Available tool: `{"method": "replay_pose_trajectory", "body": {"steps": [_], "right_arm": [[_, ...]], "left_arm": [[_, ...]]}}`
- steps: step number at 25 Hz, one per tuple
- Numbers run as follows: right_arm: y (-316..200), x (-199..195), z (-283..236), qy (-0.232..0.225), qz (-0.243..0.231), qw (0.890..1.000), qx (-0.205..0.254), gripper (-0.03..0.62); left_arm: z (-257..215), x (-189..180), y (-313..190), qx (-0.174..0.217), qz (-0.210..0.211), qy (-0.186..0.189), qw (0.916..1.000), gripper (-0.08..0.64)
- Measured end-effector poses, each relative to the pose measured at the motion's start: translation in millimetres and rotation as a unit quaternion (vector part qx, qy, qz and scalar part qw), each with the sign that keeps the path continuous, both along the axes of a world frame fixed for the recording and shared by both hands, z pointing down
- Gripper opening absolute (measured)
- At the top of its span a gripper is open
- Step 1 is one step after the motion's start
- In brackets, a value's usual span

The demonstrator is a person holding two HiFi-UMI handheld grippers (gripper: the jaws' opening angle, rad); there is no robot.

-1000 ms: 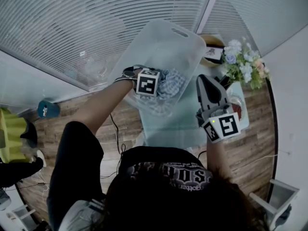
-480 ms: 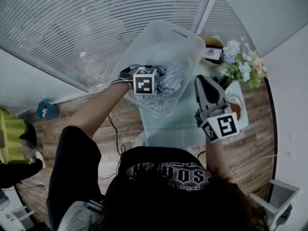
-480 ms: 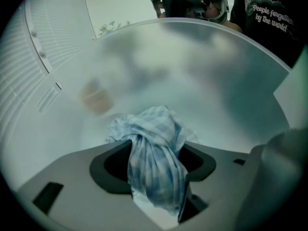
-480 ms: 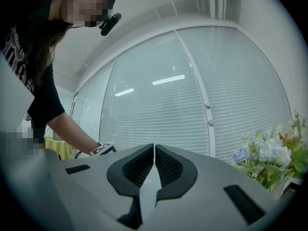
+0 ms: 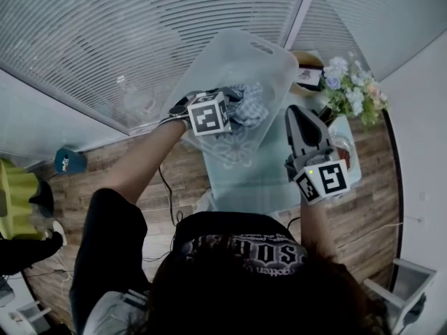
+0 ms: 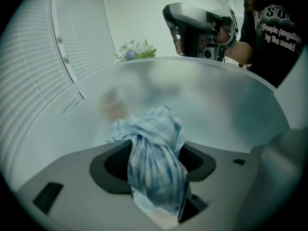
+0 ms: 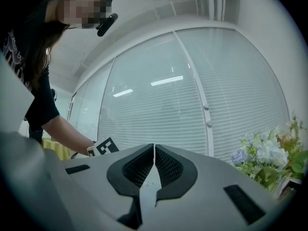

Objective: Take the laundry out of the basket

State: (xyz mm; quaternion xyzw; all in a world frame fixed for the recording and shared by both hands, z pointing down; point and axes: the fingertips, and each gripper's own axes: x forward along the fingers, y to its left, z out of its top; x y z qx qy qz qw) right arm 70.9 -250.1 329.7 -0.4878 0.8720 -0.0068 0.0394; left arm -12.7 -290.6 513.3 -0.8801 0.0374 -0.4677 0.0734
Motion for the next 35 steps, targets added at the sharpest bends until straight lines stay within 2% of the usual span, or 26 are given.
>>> {"method": "replay_pose_trajectory", "body": {"steps": [4, 13, 20, 29, 35], "right_arm": [[1.2, 2.7, -0.6, -0.001, 0.005, 1.0, 0.0, 0.031], [5.7, 8.0, -8.5, 0.001, 0.019, 1.0, 0.007, 0.031], [15.4, 3.6, -15.1, 0.004, 0.024, 1.0, 0.014, 0.031], [30.5, -2.8, -19.5, 0.013, 0.028, 0.999, 0.022, 0.031], [41.6, -7.3, -34.6, 0.008, 0.035, 0.999, 0.028, 0.029]], "left_arm": [[-16.0, 4.2, -3.5, 0.01, -0.015, 0.028, 0.9994, 0.272], [-47.4, 5.5, -8.7, 0.032, -0.058, 0.057, 0.9962, 0.268], [-82.5, 5.3, 1.4, 0.048, -0.062, 0.096, 0.9923, 0.268], [-136.1, 4.8, 14.7, 0.072, -0.084, 0.129, 0.9855, 0.267], [-170.1, 9.4, 33.2, 0.091, -0.075, 0.152, 0.9814, 0.267]]}}
